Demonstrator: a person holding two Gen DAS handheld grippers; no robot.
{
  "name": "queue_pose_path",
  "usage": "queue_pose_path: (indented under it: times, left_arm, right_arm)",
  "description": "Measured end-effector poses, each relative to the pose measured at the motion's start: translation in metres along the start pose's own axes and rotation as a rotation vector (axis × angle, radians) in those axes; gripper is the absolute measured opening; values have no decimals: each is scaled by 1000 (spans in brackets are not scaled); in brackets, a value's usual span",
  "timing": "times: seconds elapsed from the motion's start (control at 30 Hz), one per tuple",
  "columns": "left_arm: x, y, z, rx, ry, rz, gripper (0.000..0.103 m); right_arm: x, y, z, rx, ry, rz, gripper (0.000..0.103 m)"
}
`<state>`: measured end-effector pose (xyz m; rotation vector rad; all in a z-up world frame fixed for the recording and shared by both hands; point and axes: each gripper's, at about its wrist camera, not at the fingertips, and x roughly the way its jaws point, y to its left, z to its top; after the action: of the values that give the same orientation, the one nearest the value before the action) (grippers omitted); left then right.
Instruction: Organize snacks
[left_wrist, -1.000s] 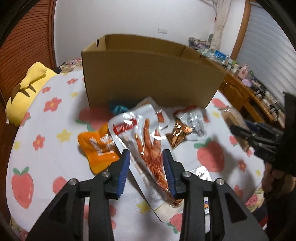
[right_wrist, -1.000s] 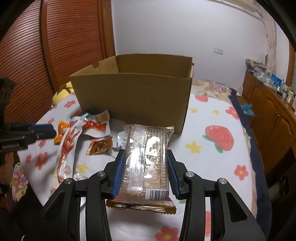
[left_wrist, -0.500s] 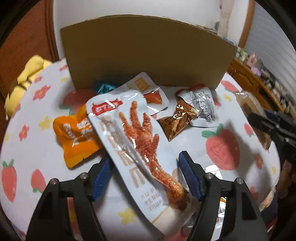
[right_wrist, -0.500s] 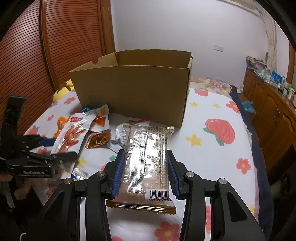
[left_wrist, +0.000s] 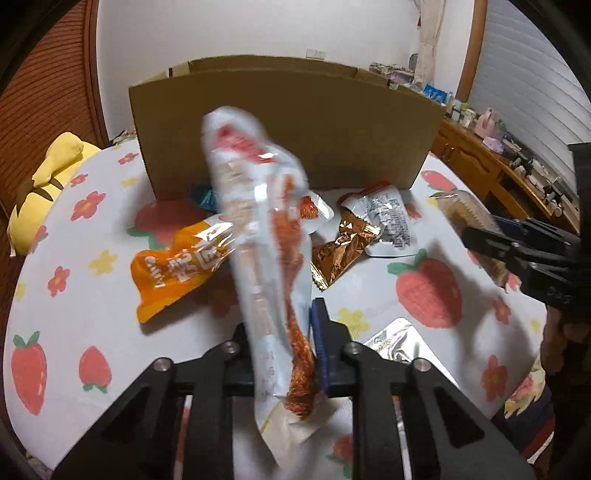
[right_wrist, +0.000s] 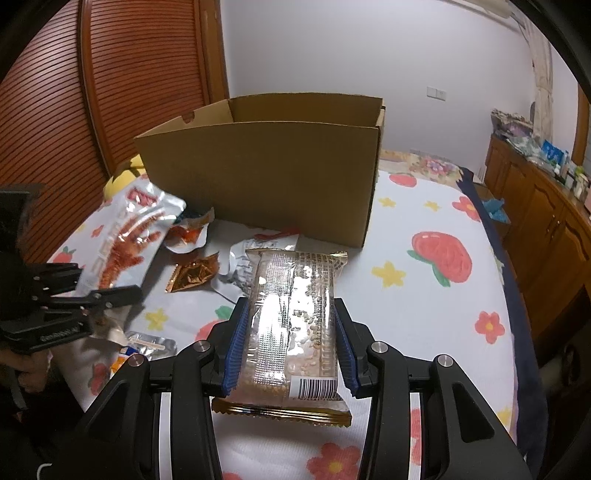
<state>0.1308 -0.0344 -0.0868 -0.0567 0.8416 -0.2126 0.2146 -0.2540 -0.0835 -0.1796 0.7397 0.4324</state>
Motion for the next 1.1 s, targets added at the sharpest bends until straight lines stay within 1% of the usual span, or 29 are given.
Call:
queue_pose_path:
  times: [0.07, 0.23, 0.4, 0.53, 0.8, 0.97, 1.1]
  left_arm:
    - [-5, 2, 0, -4, -11, -10, 13]
    - [-18, 4, 2, 7, -49, -15, 12]
    - [-35, 6, 16, 9, -93, -32, 12]
    - [-48, 7, 33, 24, -132, -35, 13]
    - [-62, 15, 80, 61, -206, -24, 13]
    - [-58, 22, 108, 76, -227, -13, 13]
    - [-50, 29, 132, 84, -239, -2, 13]
  right_arm:
    - [1, 2, 1, -3, -1, 1, 43]
    - [1, 6, 4, -10, -8, 1, 43]
    - [-1, 9, 10, -14, -21, 3, 43]
    - [-9, 11, 21, -15, -51, 17, 43]
    - [-27, 16, 66, -55, -138, 25, 43]
    - [-21, 15, 97, -73, -170, 21, 43]
    - [-7, 13, 119, -84, -180, 15, 43]
